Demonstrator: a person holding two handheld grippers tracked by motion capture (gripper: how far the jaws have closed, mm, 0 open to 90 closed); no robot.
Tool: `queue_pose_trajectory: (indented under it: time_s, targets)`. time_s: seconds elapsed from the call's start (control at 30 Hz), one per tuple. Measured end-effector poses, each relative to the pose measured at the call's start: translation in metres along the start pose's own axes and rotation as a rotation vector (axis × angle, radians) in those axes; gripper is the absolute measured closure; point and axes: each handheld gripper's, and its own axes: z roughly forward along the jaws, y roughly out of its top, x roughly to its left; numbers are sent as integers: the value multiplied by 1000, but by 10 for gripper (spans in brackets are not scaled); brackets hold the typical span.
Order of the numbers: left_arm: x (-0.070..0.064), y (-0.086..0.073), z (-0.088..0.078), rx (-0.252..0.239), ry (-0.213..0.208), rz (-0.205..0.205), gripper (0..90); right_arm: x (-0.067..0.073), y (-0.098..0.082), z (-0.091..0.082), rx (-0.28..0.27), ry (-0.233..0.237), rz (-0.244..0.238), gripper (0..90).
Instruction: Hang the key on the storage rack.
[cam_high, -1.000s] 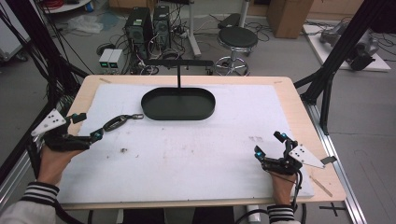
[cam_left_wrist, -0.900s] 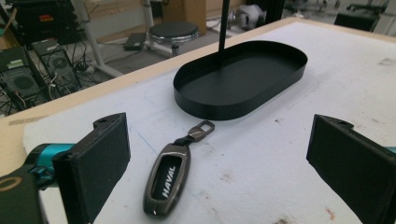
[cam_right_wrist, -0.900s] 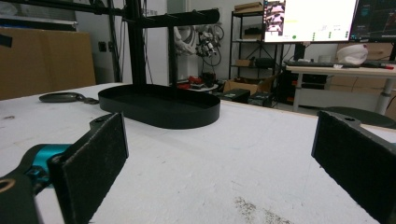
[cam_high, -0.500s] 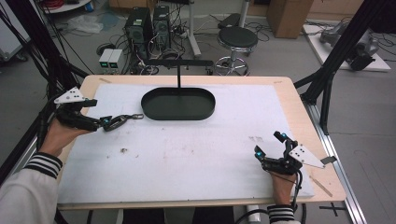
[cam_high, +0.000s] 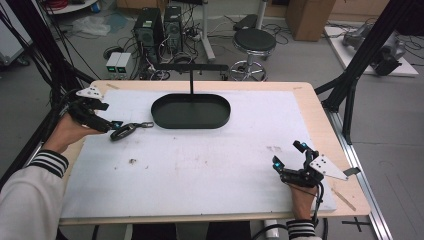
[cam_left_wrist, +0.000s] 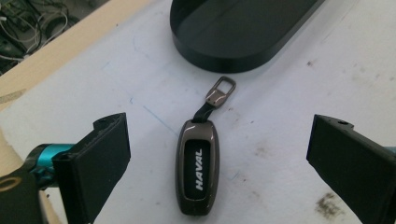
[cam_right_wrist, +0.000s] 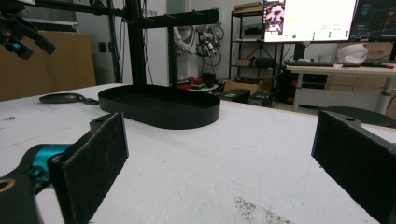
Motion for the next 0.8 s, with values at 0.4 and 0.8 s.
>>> queue_pose_trajectory:
  time_s: [0.4,0.8]
  targets:
    - [8,24,30,235,1,43,67,0,0,0,0,0,3,27]
    - [11,18,64,373,-27,39,75,0,0,0,-1,1,0,27]
